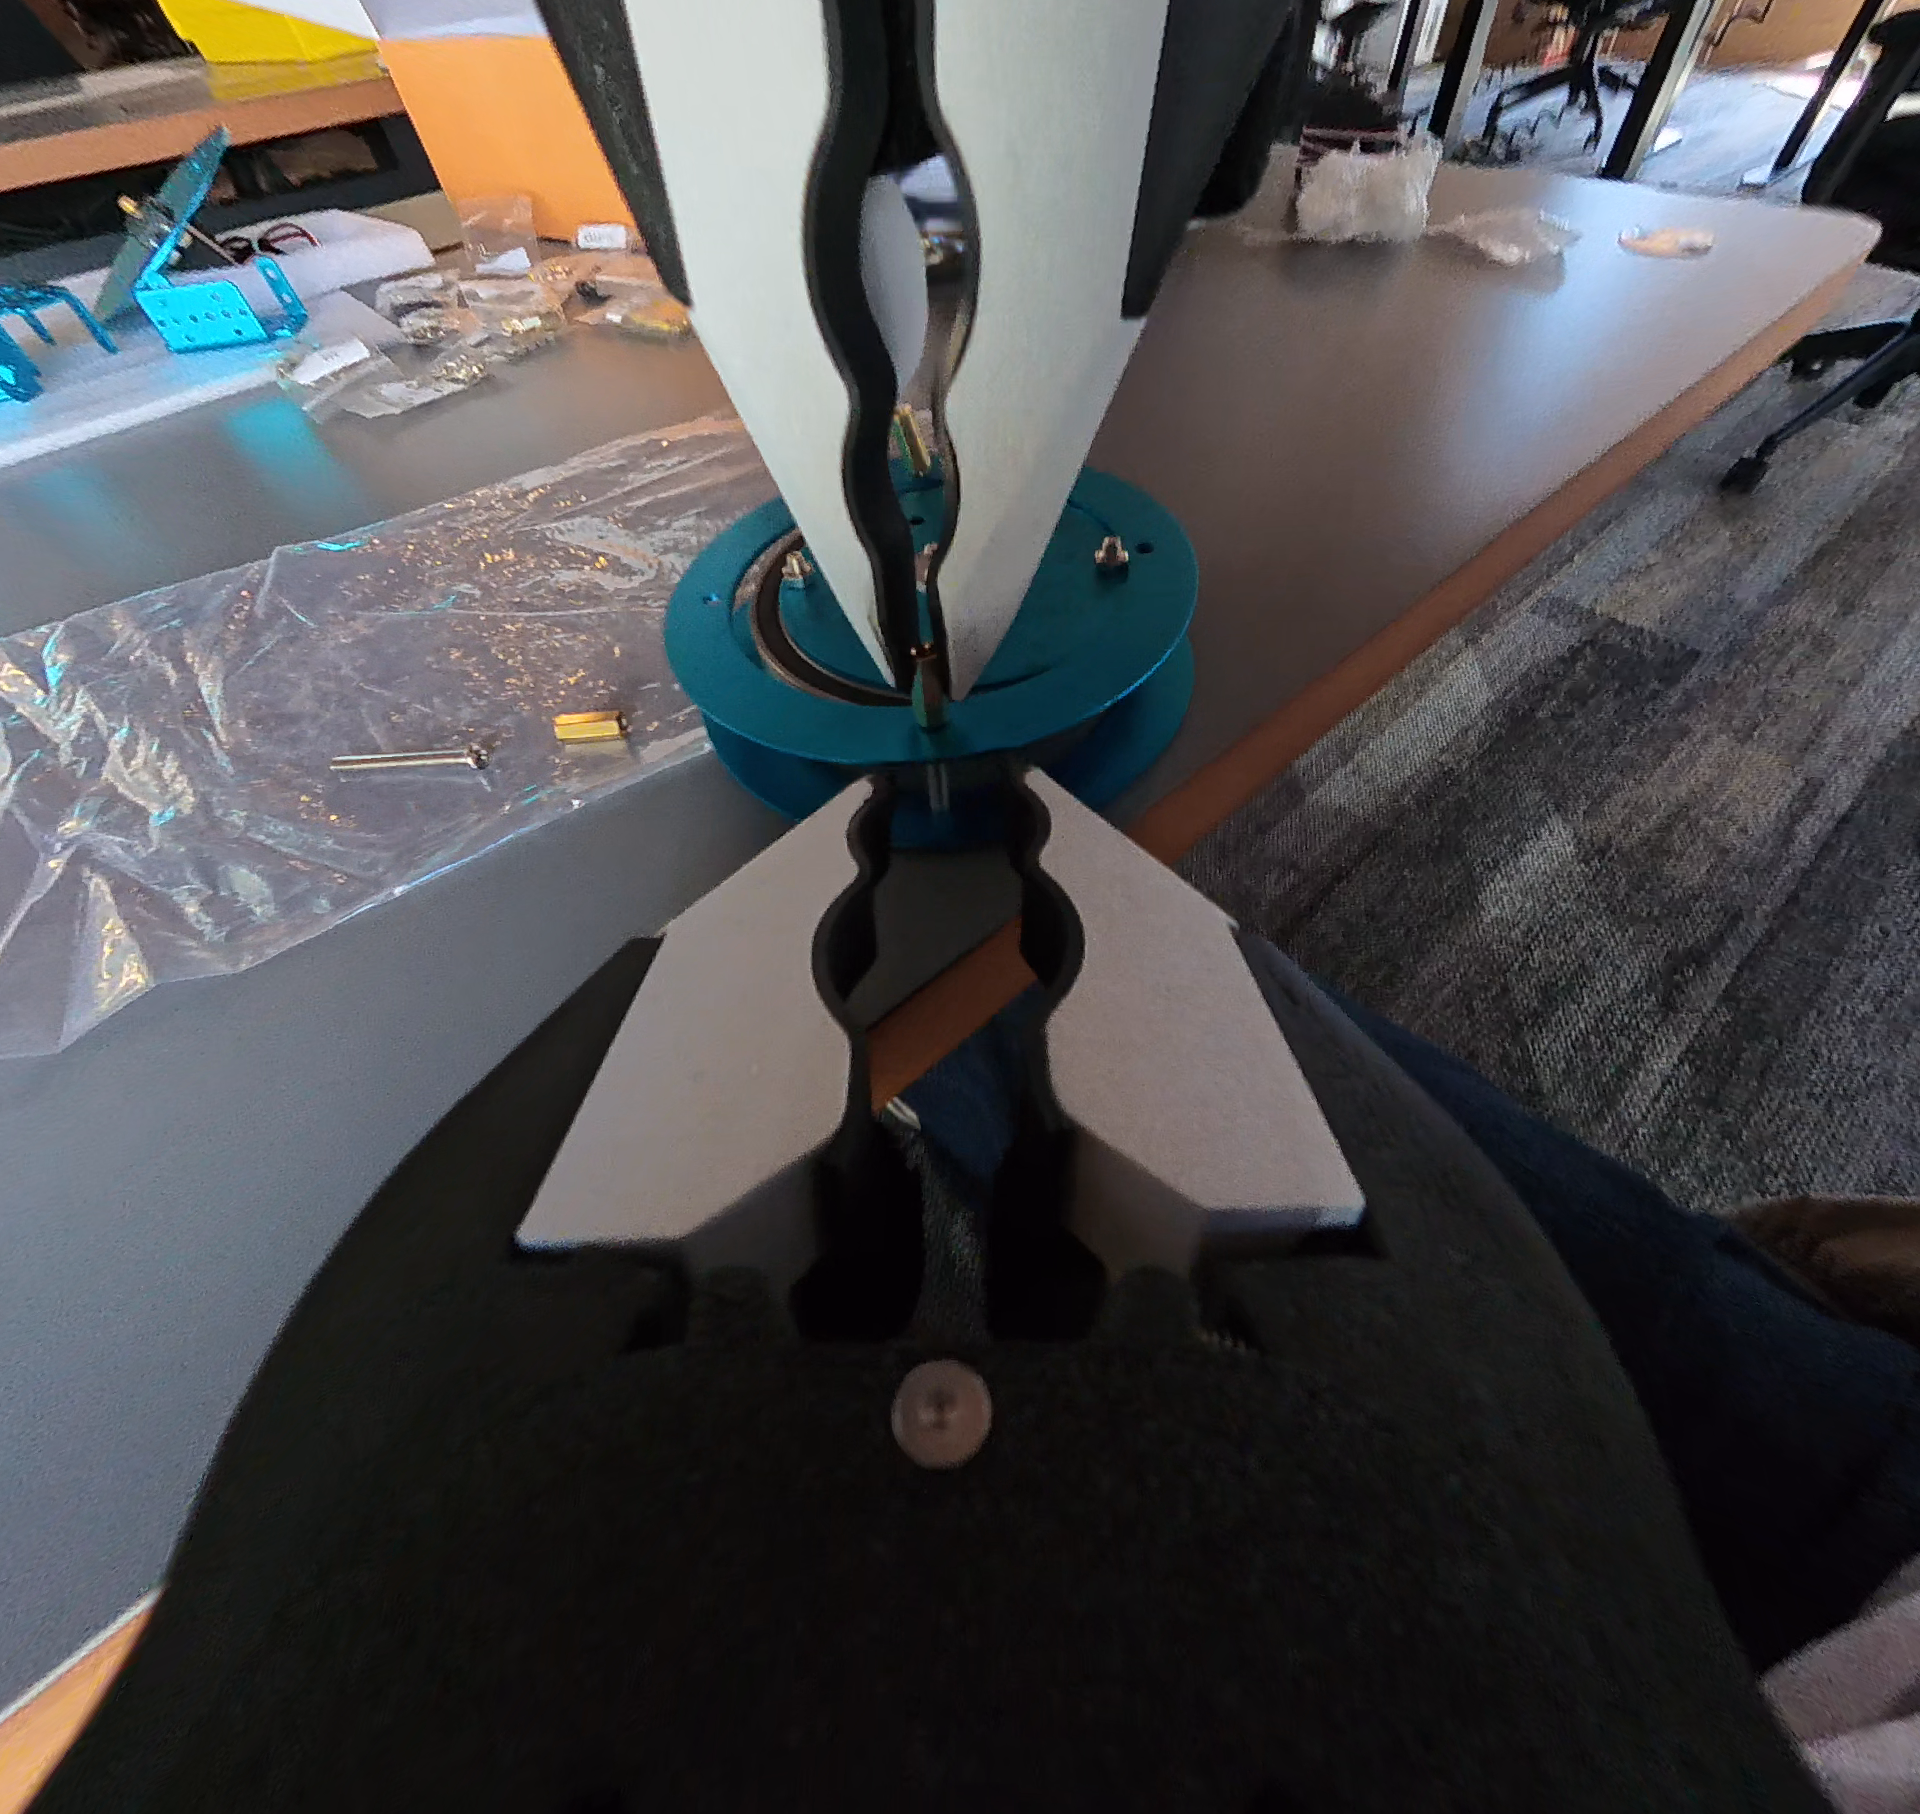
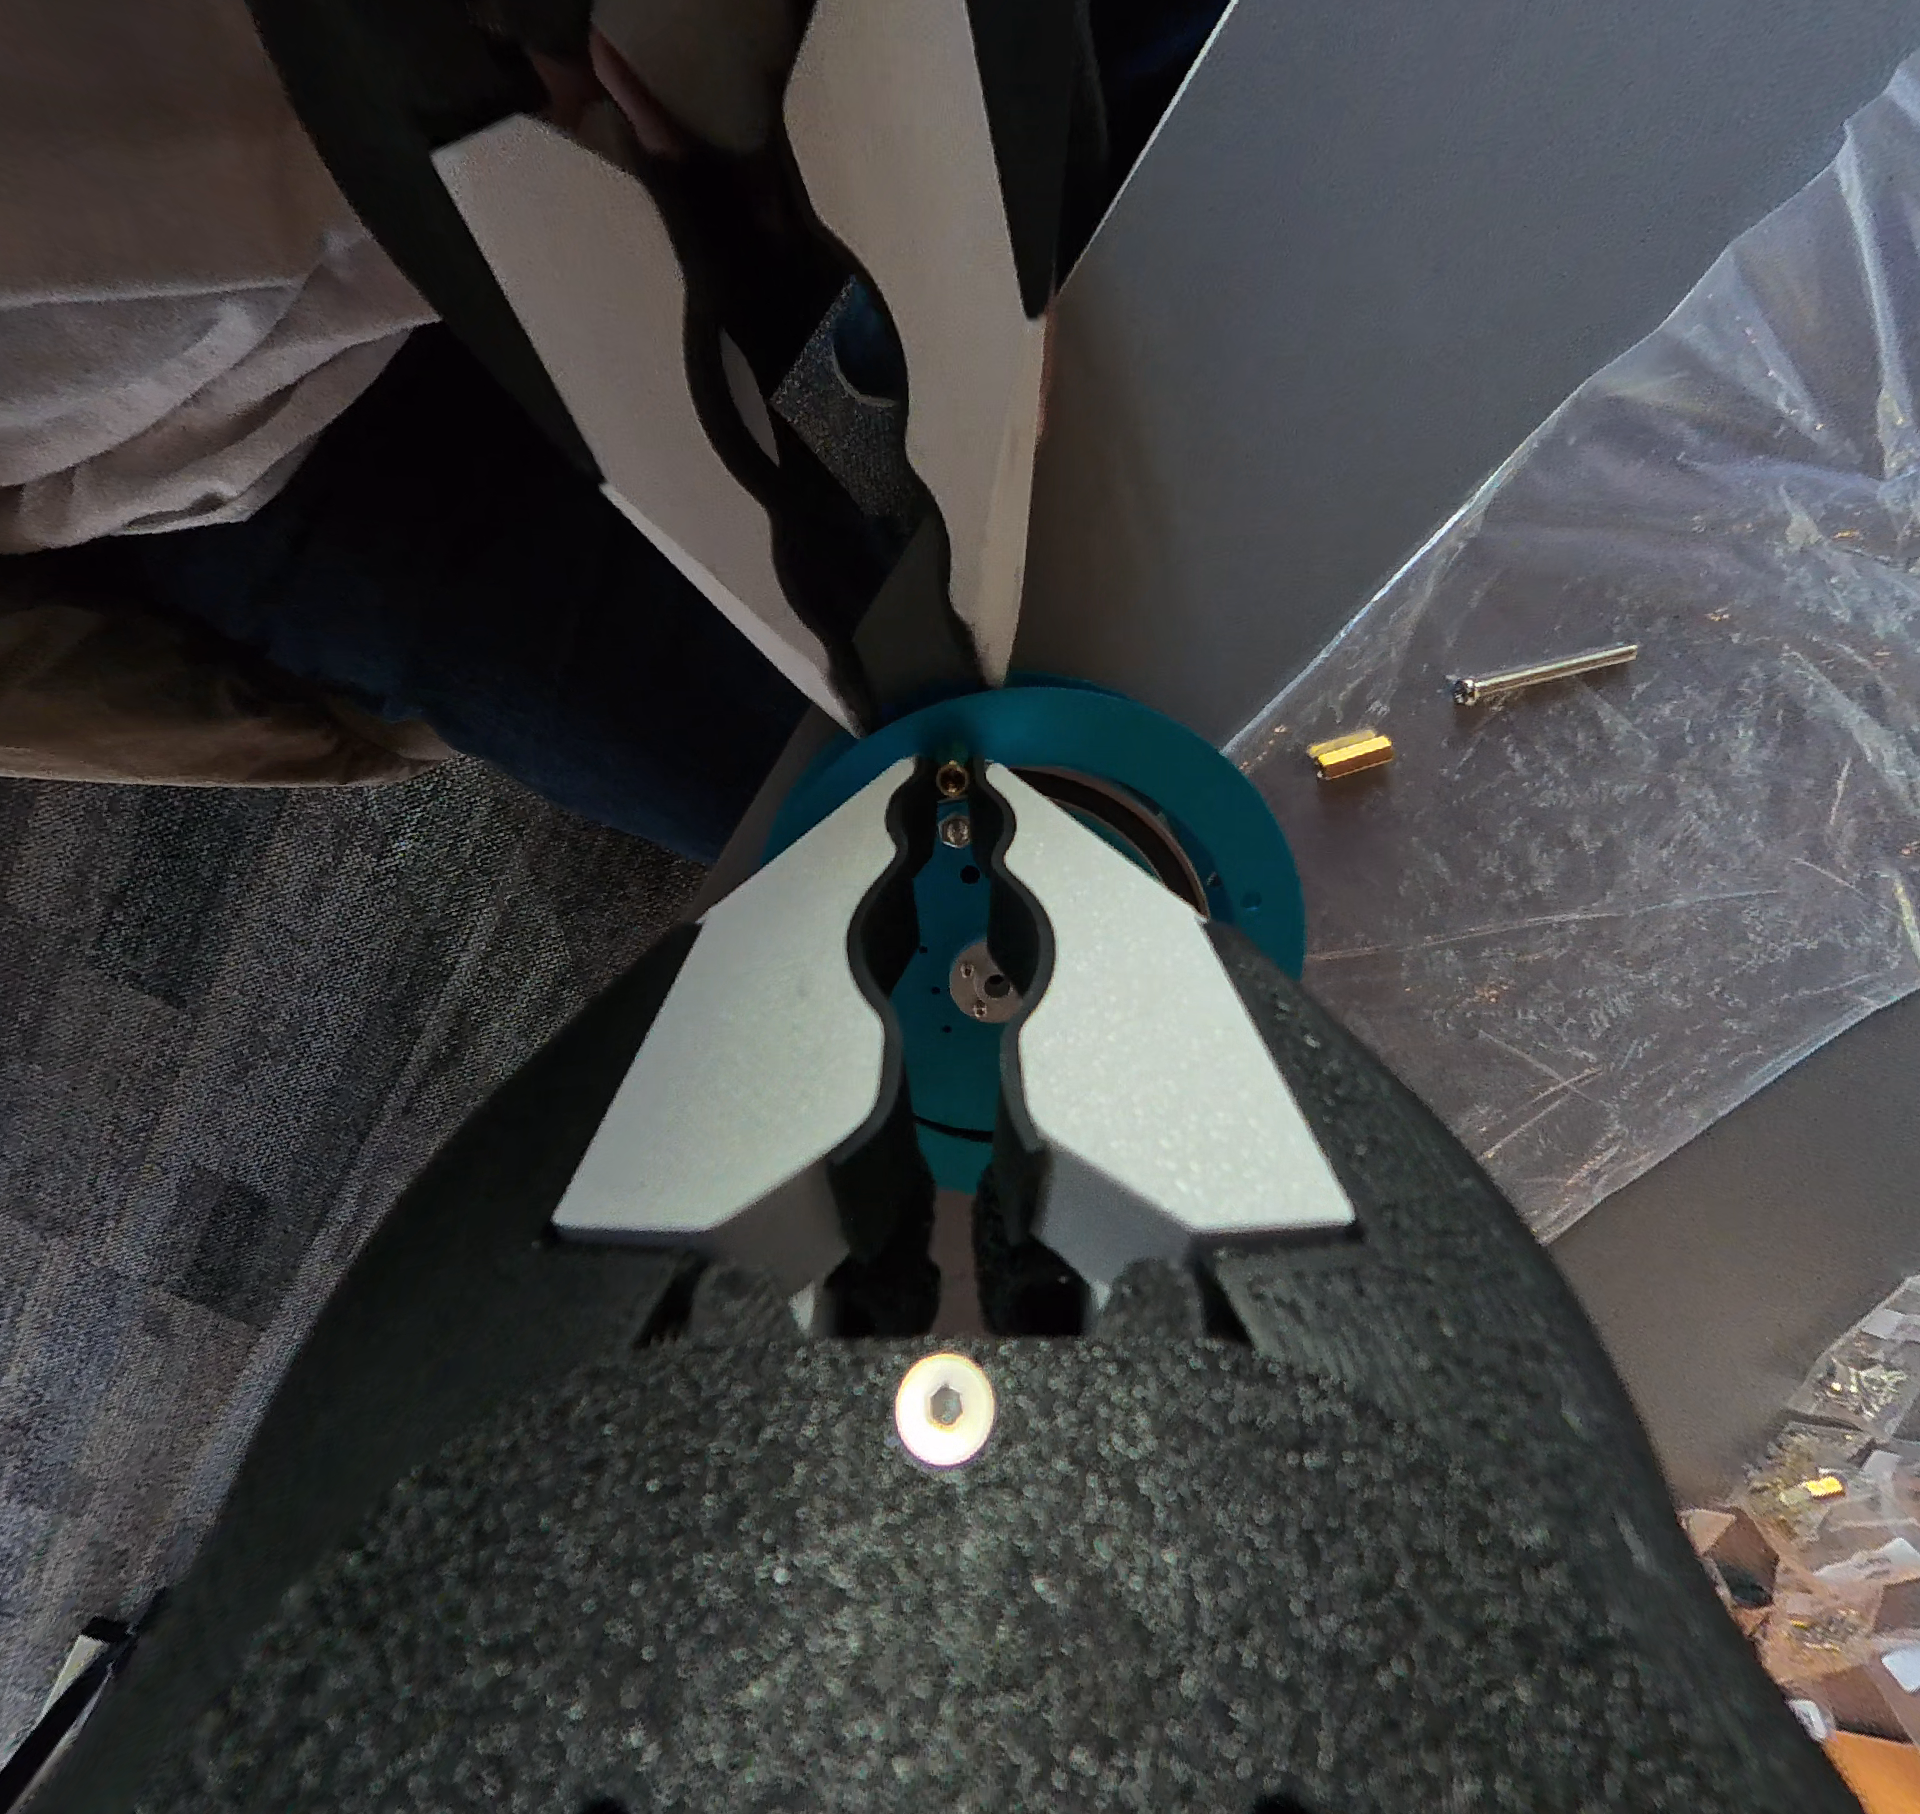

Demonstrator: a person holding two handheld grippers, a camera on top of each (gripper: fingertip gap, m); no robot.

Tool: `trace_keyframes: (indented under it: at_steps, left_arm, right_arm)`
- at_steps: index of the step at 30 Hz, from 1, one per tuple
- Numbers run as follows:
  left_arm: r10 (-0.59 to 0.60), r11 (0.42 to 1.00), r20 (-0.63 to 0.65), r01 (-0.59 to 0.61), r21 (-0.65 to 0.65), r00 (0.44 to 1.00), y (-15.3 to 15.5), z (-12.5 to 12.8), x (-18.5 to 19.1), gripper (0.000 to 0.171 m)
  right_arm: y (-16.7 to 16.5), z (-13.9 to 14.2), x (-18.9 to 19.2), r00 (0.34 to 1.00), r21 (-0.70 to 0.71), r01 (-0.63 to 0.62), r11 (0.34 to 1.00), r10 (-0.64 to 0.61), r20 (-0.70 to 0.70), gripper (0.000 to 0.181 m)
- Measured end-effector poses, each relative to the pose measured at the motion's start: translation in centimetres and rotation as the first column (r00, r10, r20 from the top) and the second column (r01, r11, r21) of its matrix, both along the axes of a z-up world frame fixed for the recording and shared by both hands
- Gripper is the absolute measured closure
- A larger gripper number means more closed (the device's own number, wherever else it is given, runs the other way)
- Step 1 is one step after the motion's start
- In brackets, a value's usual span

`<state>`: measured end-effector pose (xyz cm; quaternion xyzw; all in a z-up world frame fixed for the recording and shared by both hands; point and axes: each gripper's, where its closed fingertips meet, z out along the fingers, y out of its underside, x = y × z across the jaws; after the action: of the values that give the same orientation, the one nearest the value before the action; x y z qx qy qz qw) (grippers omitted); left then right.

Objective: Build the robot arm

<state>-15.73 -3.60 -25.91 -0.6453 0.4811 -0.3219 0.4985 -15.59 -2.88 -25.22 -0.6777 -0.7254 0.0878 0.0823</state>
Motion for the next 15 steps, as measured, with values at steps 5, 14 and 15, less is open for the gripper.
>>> trace_keyframes:
  at_steps: [5, 14, 15]
  left_arm:
    - [0.01, 1.0, -0.058, -0.009, 0.012, 0.998, 0.4, -0.3, 0.5, 0.147]
    - [0.038, 0.999, -0.096, -0.037, 0.012, 0.995, 0.4, -0.2, -0.1, 0.148]
    - [0.033, 0.998, -0.104, -0.028, 0.049, 0.994, 0.5, 0.0, -0.6, 0.148]
  right_arm:
    - [0.1, -0.1, 0.2, 1.0, 0.001, 0.005, 1.0, -0.005, 0.014, 0.177]
    - [0.0, -0.1, 0.4, 1.0, -0.001, 0.023, 1.0, -0.023, 0.008, 0.177]
    - [0.0, -0.2, 0.4, 1.0, -0.003, 0.026, 1.0, -0.026, 0.006, 0.177]
